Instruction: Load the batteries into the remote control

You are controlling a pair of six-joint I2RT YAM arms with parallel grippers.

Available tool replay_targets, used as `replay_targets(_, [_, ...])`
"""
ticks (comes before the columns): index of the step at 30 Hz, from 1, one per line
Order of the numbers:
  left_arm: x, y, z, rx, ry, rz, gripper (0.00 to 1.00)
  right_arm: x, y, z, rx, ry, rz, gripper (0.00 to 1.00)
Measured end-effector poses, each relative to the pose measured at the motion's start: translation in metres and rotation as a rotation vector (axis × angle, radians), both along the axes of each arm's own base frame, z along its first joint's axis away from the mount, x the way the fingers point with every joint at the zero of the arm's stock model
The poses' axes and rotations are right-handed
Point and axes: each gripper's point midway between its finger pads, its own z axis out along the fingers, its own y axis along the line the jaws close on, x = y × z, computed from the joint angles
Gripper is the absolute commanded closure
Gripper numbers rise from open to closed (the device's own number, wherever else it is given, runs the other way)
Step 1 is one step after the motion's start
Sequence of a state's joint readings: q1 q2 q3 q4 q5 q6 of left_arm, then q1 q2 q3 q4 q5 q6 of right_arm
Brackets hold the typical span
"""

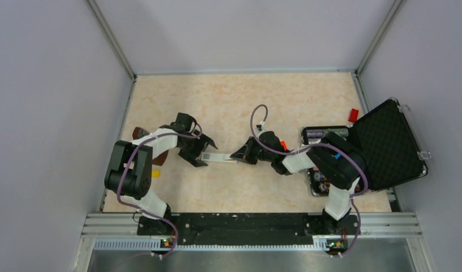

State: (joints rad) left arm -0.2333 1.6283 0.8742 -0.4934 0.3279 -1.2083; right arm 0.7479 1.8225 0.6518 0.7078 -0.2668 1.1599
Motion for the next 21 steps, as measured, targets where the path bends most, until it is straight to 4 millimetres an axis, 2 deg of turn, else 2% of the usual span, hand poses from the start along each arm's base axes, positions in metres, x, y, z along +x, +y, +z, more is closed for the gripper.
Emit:
replay_targets(3, [-0.002, -0.005, -0.001, -0.008, 0.012, 0.005, 0.23, 0.001, 0.002, 0.001, -0.005, 0.006, 0.009, 1.0])
replay_targets(7, [-0.004, -0.012, -0.003, -0.026, 0.029, 0.014, 0.34, 0.001, 0.002, -0.002, -0.015, 0.03, 0.017, 1.0])
replay_targets(14, [-0.008, -0.021, -0.006, -0.067, 0.067, 0.03, 0.59, 0.004, 0.001, -0.006, -0.057, 0.073, 0.02, 0.95])
replay_targets(21, [-0.014, -0.029, -0.003, -0.122, 0.089, 0.016, 0.69, 0.005, 0.0, -0.009, -0.141, 0.108, 0.046, 0.88])
